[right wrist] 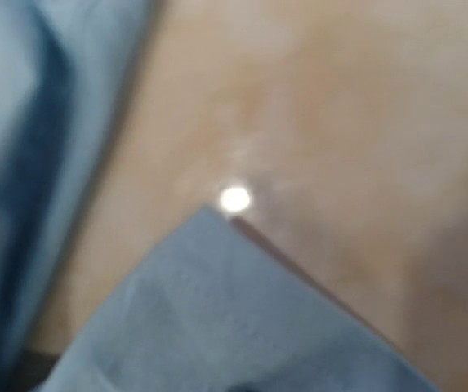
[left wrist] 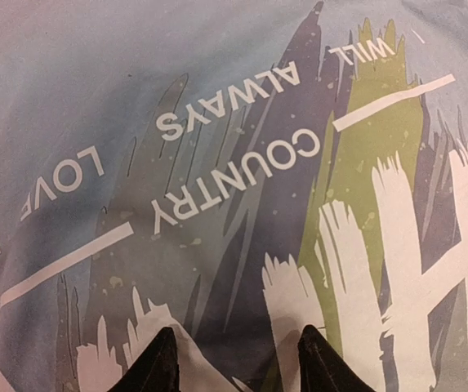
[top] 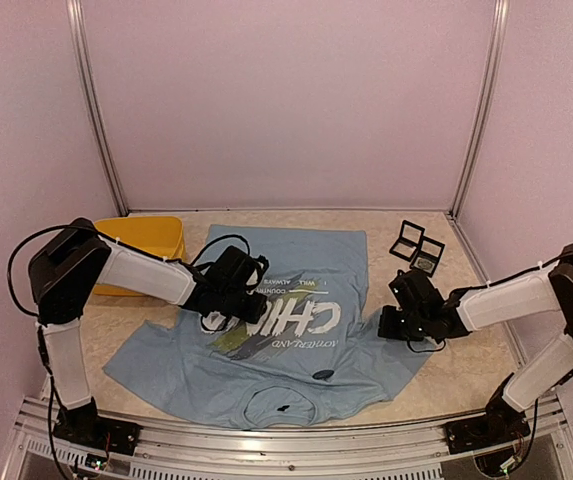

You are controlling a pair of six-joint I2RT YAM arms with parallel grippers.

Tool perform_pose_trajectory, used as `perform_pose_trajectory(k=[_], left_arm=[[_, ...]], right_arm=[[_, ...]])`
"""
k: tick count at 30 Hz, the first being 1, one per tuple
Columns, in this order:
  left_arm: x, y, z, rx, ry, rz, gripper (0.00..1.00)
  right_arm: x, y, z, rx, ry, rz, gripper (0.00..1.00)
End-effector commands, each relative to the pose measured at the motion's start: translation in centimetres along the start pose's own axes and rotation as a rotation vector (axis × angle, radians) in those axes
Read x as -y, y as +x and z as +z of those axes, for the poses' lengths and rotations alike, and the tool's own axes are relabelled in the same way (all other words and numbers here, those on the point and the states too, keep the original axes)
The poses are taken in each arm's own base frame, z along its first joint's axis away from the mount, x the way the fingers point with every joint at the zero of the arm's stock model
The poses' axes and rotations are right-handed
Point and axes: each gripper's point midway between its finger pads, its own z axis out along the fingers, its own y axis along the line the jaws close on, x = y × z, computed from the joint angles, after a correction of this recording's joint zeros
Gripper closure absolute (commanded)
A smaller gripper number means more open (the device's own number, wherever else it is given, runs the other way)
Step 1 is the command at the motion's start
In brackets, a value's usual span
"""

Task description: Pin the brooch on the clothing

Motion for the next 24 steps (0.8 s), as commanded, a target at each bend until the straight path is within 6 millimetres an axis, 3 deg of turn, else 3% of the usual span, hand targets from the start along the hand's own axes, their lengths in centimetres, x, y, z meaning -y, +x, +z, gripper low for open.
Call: perform_pose_trajectory(k=[1,5,8,12,14,15,18,20,24], left_arm=[[-3.3,3.3,2.9,-0.098,-0.135,-0.089,0.53],[-4.8,2.5,4.0,-0.093,-0.159,-0.113,0.53],[-4.5,1.4,3.7,-0.051,-0.134,-0.108,0.52],[-1.3,-2.0,1.4,0.093,-0.062,0.009,0.43],[0.4,-4.9,-1.1,0.209,-0.073,0.106,0.37],[1.0,-5.7,-2.0,0.244,-0.077,0.138,0.34],[2.2,-8.3,-4.7,0.327,-0.041,0.163,0.29],[2.4,-9.2,-6.0,0.353,-0.016,0.156,0.26],[1.9,-8.9,-7.2,0.352,-0.018,0.164,0.25]], right_arm=[[6.3,2.8,-0.4,-0.110,0.255,0.037,1.00],[8.4,1.7,-0.8,-0.121,0.269,0.069,1.00],[9.0,0.2,-1.4,-0.093,0.242,0.095,1.00],[7.9,-4.5,-2.9,0.009,0.241,0.012,1.00],[7.5,-7.5,-3.5,0.067,0.267,-0.038,1.00],[7.2,-9.6,-3.8,0.106,0.271,-0.046,0.95],[8.6,-13.9,-3.2,0.173,0.307,-0.023,0.56],[9.7,-16.1,-2.3,0.192,0.316,0.001,0.47],[10.5,-19.4,0.3,0.196,0.276,-0.005,0.38]])
